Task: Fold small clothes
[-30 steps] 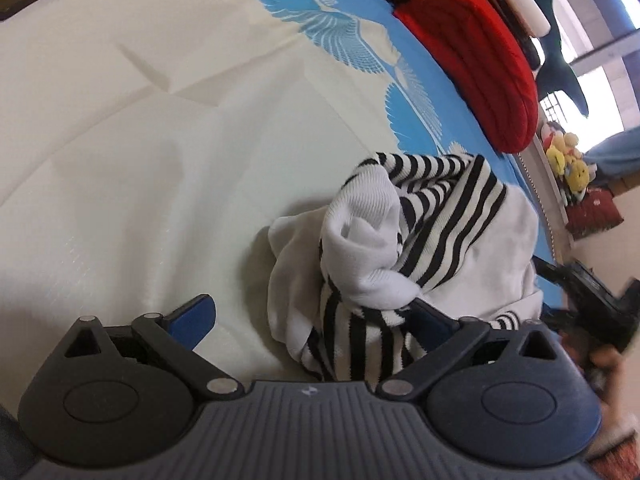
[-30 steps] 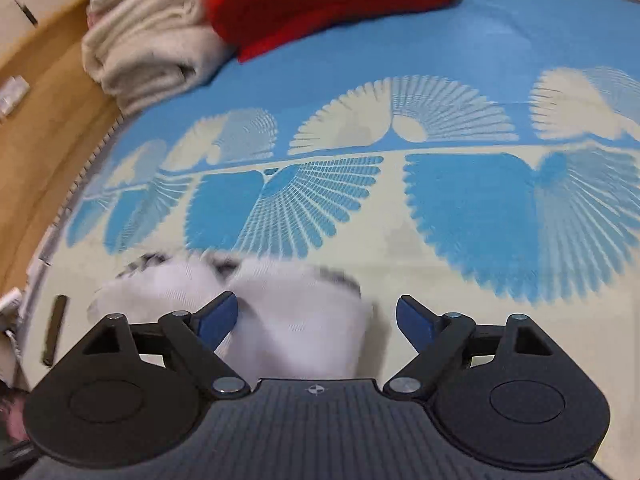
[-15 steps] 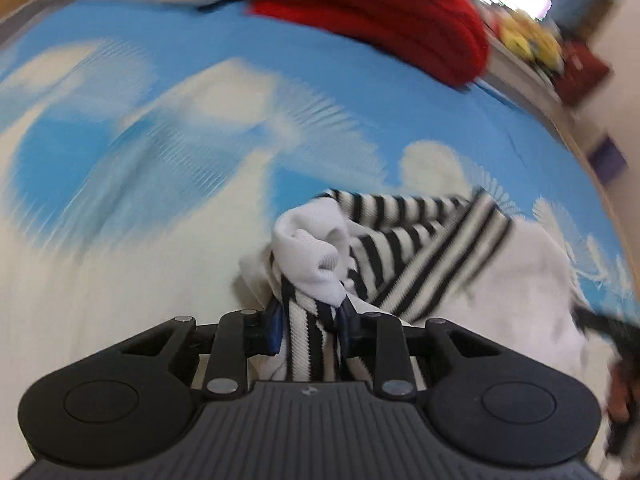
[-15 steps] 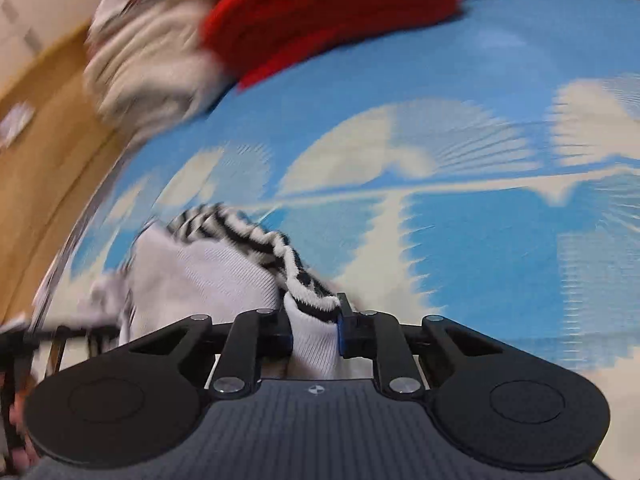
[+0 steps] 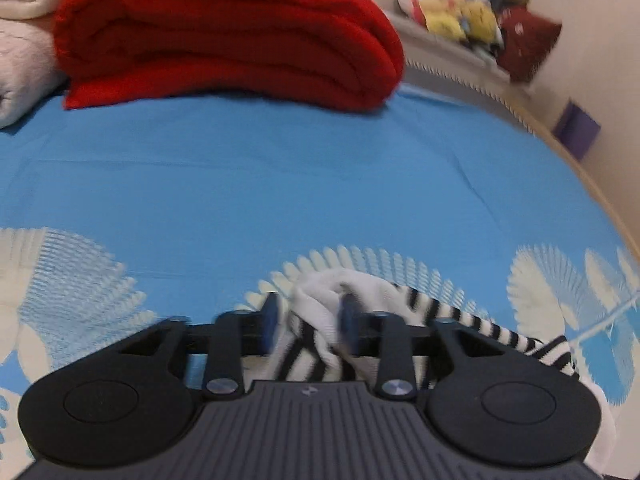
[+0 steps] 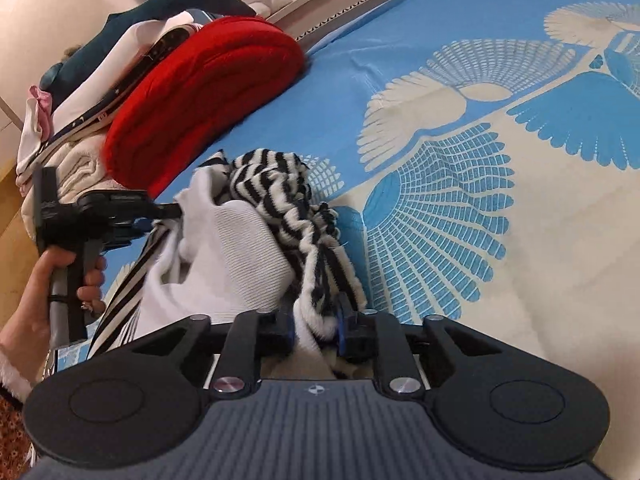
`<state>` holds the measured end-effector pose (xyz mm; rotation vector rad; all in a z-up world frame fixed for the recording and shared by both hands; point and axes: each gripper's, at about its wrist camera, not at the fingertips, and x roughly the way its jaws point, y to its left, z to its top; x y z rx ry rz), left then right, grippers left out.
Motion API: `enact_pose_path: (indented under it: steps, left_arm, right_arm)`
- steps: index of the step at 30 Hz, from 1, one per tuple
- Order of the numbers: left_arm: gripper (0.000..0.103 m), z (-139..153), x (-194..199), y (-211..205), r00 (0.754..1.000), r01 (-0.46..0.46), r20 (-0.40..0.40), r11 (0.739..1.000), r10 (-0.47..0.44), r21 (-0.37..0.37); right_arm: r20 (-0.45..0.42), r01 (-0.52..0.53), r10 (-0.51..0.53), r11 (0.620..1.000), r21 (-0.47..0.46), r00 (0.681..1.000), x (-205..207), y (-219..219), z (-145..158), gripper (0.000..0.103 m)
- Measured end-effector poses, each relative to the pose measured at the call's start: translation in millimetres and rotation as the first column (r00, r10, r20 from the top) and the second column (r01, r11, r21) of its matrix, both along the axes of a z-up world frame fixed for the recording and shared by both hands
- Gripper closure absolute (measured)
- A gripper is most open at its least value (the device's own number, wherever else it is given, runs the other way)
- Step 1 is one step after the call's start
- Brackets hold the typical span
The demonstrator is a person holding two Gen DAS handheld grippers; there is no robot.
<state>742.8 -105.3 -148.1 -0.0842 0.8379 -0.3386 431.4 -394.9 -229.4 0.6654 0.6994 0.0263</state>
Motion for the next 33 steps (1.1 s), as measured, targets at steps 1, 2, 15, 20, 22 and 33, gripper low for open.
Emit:
enact_pose_path:
  steps: [1, 2, 15, 20, 22, 33]
  left_arm:
    - [0.023, 2.9, 0.5, 7.2, 0.999, -0.040, 0.012, 0.999, 0.040, 0.012]
    - [0.010, 7.5, -2.4, 15.5, 0.996, -0.085, 0.035, 0.996, 0.084, 0.023]
    - [0.000, 95.8, -271.6, 103.3, 0.971, -0.124, 0.223, 0.979, 0.087, 0.160]
    - [0.000, 71.8, -389.5, 83.6, 0.975, -0.150, 0.186, 0.977, 0.121, 0.151]
    - [0.000, 56.6, -419.6, 75.9, 0.975, -0.150, 0.186, 0.976, 0.119, 0.158]
    - [0.000, 13.5, -420.9, 29.9, 0.976, -0.103, 0.212, 0.962, 0.049, 0.255]
  right_arm:
    - [0.001, 0.013, -0.013, 1.000, -0.019, 1.000, 1.3, -1.6, 1.5, 0.070]
    - [0.012, 0.030, -0.030, 0.998, -0.050, 0.999, 0.9, -3.0, 1.5, 0.059]
    - [0.275, 0.119, 0.038, 0.839, -0.531, 0.961, -103.5, 67.9, 130.2, 0.009]
    - [0.212, 0.095, 0.037, 0.810, -0.579, 0.977, -177.7, 119.3, 119.2, 0.003]
    - [0.205, 0.120, -0.004, 0.822, -0.557, 0.979, -201.6, 131.5, 106.9, 0.003]
    - [0.128, 0.083, -0.007, 0.797, -0.599, 0.992, -204.2, 153.6, 57.1, 0.003]
